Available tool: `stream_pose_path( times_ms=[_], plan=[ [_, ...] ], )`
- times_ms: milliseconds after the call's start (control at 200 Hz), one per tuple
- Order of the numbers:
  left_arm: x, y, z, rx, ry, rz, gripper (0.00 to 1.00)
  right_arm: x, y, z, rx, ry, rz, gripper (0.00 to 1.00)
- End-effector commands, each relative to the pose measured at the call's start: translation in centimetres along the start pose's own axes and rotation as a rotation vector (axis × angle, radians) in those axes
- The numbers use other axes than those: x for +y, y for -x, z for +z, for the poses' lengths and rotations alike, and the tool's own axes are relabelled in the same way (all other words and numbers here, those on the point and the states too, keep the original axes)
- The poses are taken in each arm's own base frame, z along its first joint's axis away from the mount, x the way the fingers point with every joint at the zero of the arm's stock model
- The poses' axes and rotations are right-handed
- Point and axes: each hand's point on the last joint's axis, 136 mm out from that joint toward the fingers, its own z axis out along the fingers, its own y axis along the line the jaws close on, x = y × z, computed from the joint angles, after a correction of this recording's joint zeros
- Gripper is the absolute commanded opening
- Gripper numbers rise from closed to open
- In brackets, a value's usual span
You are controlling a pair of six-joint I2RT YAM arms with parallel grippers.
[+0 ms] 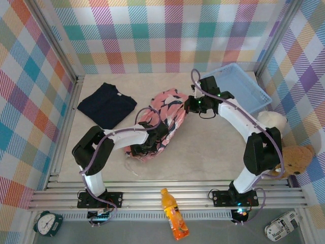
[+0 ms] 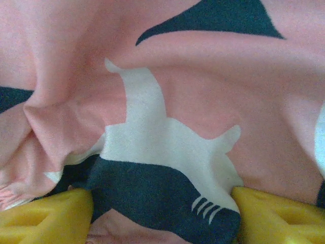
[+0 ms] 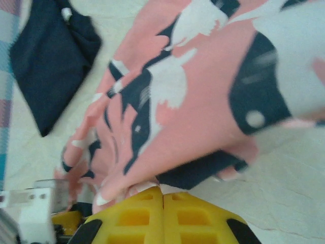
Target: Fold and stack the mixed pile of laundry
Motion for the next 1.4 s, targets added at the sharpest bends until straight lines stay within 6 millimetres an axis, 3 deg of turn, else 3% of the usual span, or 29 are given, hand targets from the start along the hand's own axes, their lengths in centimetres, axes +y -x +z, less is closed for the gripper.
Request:
stream_pose_path(
  times_ms=[0,50,95,225,425,520,585,620,695,805,860,930,1095,1220,1400],
  plan=[
    [3.8,-2.0,1.7,0.086,0.176,0.078,0.74,-6.7,-2.9,2.2,0.073,-0.216,0.050,0.12],
    [3.8,-1.9,1.5,0.085,0.179,0.079,0.78,-8.0,-4.2,2.5,0.110,-0.261,0.085,0.35],
    [3.8,-1.7,1.2,0.080,0.182,0.081,0.83,-8.6,-5.0,2.6,0.130,-0.280,0.092,0.44],
    [3.8,-0.2,-0.1,0.034,0.191,0.098,0.88,-9.5,-6.5,2.6,0.148,-0.299,0.108,0.47],
    [5.6,2.7,-1.4,0.008,0.246,0.108,0.90,-10.1,-9.6,2.9,0.204,-0.268,0.191,0.51],
    [5.9,4.9,-5.6,-0.084,0.296,0.210,0.93,-9.5,-9.1,2.9,0.190,-0.219,0.192,0.63],
    [5.6,6.4,-9.4,-0.181,0.348,0.317,0.94,-9.6,-7.4,2.5,0.160,-0.215,0.205,0.74],
    [4.8,7.0,-11.2,-0.223,0.348,0.370,0.95,-9.6,-6.5,2.3,0.146,-0.201,0.229,0.78],
    [1.2,6.8,-13.6,-0.283,0.273,0.488,0.96,-9.5,-4.5,1.8,0.128,-0.152,0.277,0.82],
    [-5.2,6.2,-15.2,-0.365,0.125,0.562,0.98,-10.9,-3.2,0.9,0.111,-0.137,0.377,0.83],
    [-8.6,5.9,-15.0,-0.373,0.045,0.565,0.98,-11.8,-3.0,0.2,0.100,-0.135,0.416,0.85],
    [-12.5,6.0,-14.7,-0.387,-0.033,0.555,0.99,-12.7,-3.1,-0.9,0.087,-0.154,0.441,1.00],
    [-19.4,6.5,-12.2,-0.407,-0.096,0.570,1.00,-14.2,-3.9,-3.4,0.068,-0.144,0.499,0.99],
    [-21.4,7.3,-9.2,-0.367,-0.087,0.541,1.00,-14.6,-4.5,-4.7,0.053,-0.121,0.523,1.00],
    [-20.8,8.6,-4.5,-0.273,-0.060,0.456,0.98,-14.0,-5.7,-5.6,0.037,-0.097,0.507,0.99]
  ],
)
